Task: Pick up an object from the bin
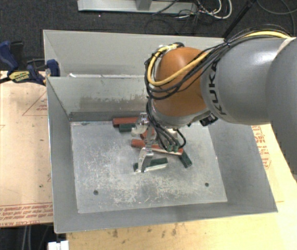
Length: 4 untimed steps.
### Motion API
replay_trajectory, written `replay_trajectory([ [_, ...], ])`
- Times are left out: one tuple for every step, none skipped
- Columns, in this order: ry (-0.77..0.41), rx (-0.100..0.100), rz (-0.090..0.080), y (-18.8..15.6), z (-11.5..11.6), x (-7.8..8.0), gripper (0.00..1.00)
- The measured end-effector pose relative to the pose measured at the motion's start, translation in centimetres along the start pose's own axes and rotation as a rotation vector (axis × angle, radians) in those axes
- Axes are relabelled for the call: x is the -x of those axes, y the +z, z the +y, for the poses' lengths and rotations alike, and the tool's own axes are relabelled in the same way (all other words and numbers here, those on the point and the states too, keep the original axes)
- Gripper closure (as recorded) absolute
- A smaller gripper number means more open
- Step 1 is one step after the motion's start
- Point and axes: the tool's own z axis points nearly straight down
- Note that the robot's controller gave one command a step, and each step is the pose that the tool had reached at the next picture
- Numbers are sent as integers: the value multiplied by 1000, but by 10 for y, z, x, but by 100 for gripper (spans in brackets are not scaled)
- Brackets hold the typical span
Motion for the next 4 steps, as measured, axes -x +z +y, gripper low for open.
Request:
replay_trajectory([
  [-38, 1, -6, 69, -45, -22, 0],
  [-45, 2, -10, 65, -44, -20, 0],
  [-41, 2, -9, 66, -44, -20, 0],
  [34, 5, -21, 70, -41, -24, 0],
])
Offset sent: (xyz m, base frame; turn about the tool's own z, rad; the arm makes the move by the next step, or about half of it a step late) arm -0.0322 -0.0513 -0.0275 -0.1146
